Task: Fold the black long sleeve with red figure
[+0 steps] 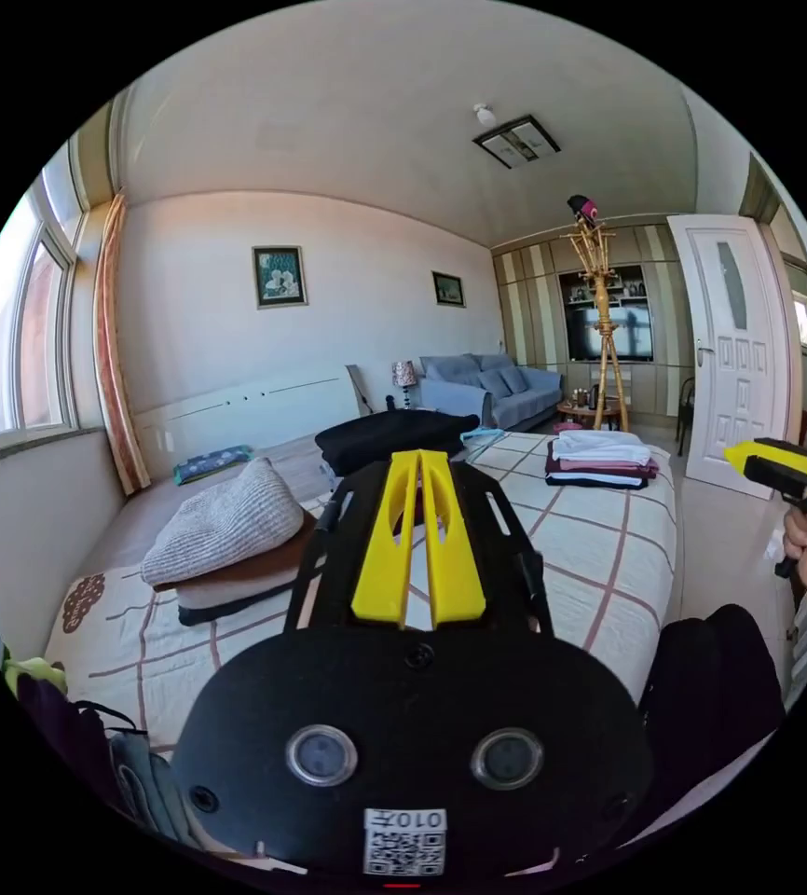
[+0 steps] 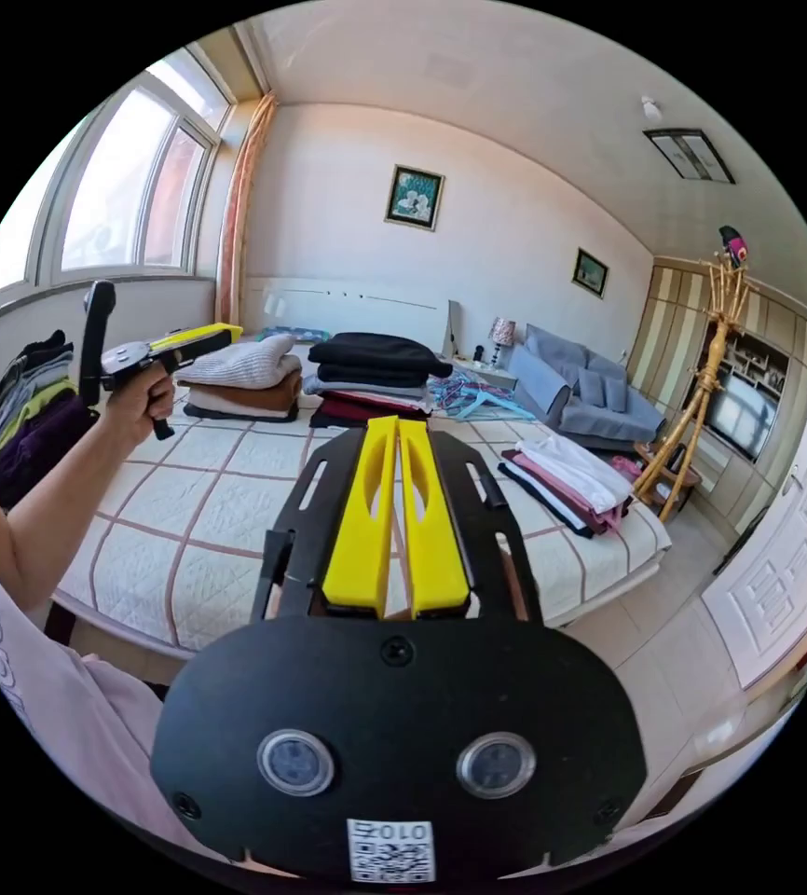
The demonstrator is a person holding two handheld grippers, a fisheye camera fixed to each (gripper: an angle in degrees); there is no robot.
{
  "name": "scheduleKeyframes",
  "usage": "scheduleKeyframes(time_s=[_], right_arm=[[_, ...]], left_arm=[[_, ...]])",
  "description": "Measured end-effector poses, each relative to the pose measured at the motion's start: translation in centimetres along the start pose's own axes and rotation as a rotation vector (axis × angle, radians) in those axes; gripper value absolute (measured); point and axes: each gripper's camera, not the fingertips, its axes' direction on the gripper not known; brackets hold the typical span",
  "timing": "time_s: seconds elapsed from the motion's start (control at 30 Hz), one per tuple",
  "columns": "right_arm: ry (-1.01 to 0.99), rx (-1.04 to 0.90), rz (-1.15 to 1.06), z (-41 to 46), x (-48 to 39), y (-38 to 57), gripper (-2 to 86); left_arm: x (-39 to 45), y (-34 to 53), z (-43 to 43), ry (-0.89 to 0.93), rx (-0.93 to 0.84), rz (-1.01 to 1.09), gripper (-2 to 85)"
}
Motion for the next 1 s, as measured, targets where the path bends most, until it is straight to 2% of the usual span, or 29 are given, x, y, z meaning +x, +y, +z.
scheduleKeyframes(time_s=[0.17, 0.27, 0.47, 0.6, 0.7, 0.87, 1.0], right_arm=[[-0.189, 0.001, 0.099, 2.1, 4.3, 0.3, 17.5], [-0.286, 0.022, 0.132, 2.3, 6.8, 0.4, 20.3], [-0.374, 0.055, 0.102, 1.5, 10.2, 0.9, 22.8], [-0.367, 0.081, 0.107, 0.7, 11.6, 1.8, 22.4], [-0.355, 0.075, 0.135, 0.6, 12.7, 2.6, 21.3], [-0.369, 0.082, 0.208, 0.1, 15.0, 3.7, 19.0], [-0.324, 0.115, 0.184, -1.5, 15.0, 3.9, 18.2]], left_arm=[[-4.1, 0.7, 8.6, 0.01, -0.08, -0.08, 10.5], [-7.3, 0.2, 14.4, 0.04, -0.139, -0.124, 13.2], [-14.5, -1.2, 25.7, 0.127, -0.239, -0.319, 16.7], [-18.4, -1.1, 31.4, 0.196, -0.285, -0.49, 16.1], [-19.3, -1.2, 34.1, 0.278, -0.326, -0.536, 14.4], [-18.5, -4.0, 34.0, 0.161, -0.379, -0.41, 10.2], [-17.1, -11.1, 32.4, 0.116, -0.336, -0.256, 6.3]])
